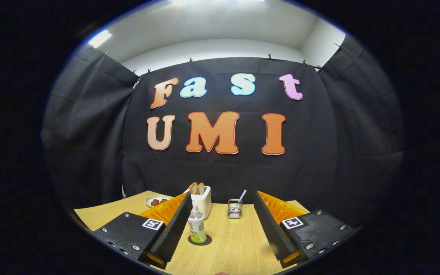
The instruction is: Take the bottle from table, then pour the juice into the cup, finally place the bottle on the coaster
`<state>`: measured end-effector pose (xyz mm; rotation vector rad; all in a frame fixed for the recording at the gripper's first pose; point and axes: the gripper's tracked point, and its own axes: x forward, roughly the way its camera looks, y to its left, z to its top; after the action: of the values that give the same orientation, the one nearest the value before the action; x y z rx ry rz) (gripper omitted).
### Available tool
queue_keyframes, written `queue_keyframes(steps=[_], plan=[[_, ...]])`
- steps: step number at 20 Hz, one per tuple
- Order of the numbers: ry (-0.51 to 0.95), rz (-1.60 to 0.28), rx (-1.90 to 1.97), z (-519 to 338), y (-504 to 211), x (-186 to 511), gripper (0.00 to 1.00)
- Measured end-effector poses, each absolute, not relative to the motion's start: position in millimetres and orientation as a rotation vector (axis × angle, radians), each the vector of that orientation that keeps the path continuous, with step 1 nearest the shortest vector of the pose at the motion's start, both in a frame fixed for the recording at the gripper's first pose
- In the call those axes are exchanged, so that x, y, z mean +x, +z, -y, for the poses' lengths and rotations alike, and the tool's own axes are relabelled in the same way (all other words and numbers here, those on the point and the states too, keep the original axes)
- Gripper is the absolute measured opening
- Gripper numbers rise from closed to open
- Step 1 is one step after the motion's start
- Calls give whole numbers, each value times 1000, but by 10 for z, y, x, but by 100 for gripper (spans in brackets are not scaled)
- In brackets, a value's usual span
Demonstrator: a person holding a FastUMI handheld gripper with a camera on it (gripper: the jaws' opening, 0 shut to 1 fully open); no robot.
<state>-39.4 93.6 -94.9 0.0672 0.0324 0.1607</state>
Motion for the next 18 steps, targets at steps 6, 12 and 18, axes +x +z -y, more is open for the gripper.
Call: queue_keyframes(steps=[6,12,18], plan=[[140,23,80,-666,-682,-558,96],[114,70,69,-614,-497,-657,96],[117,115,36,-705,-294,-766,96]])
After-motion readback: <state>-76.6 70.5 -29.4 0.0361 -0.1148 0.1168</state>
